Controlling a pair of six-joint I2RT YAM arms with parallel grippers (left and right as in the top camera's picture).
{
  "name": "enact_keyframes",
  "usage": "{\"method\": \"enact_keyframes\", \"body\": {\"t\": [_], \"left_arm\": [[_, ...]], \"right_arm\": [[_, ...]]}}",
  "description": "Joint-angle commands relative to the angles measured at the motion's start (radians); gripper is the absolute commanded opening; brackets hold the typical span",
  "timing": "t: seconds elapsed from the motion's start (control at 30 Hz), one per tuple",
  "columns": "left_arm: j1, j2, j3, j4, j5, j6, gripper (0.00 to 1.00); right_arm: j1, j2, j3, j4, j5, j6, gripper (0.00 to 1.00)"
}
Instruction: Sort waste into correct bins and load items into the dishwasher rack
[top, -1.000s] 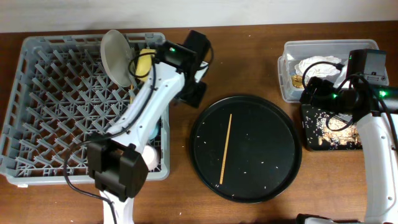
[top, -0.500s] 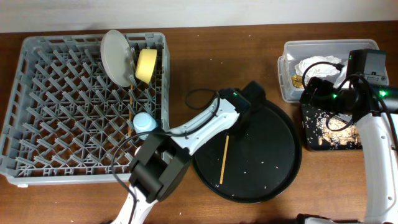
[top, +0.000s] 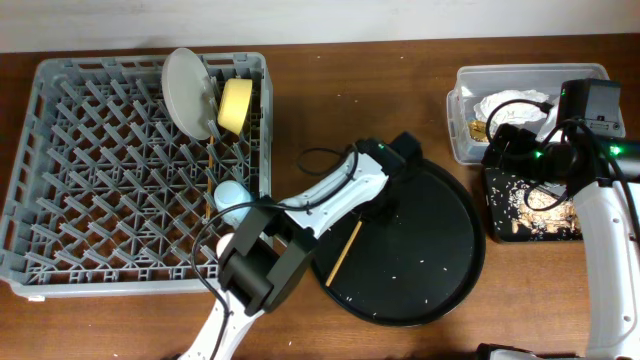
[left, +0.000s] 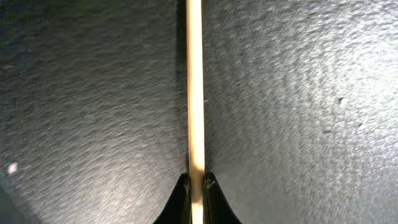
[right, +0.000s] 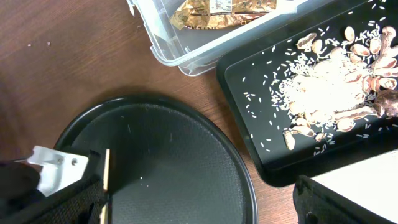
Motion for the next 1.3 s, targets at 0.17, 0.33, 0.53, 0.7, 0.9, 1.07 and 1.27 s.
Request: {"method": "enact_keyframes", "body": {"t": [0.17,0.33,0.53,0.7,0.9,1.07,1.27], "left_arm": [[0.343,-0.009,0.741,-0.548,-0.034,0.087,0.00],[0.613,-0.146,0.740,-0.548,-0.089,0.171,0.00],[0.736,-0.145,0.435,-0.495,-0.252,0.175,0.01],[0.738,-0.145,0.179,-0.269,-0.240,0.200,0.34],[0.737,-0.168,0.265,-0.330,-0.137,0.200,0.68],[0.737,-0.263,0.436,-0.369,0.045,0.199,0.99],[0.737,-0.263,0.435,-0.357,0.045,0.199,0.99]], "right_arm": [[-0.003,-0.002,0.006,0.026,0.012,0.004,0.98],[-0.003,-0.002,0.006,0.030,0.012,0.004,0.98],[-0.003,-0.002,0.006,0.033,0.012,0.004,0.98],[-0.003,-0.002,0.006,0.034,0.012,0.004,0.98],[-0.003,-0.006,0.008,0.028,0.003,0.003,0.98],[-0.003,-0.065,0.217,-0.142,-0.143,-0.198,0.98],[-0.003,-0.291,0.557,-0.424,-0.180,-0.232,0.98]]}}
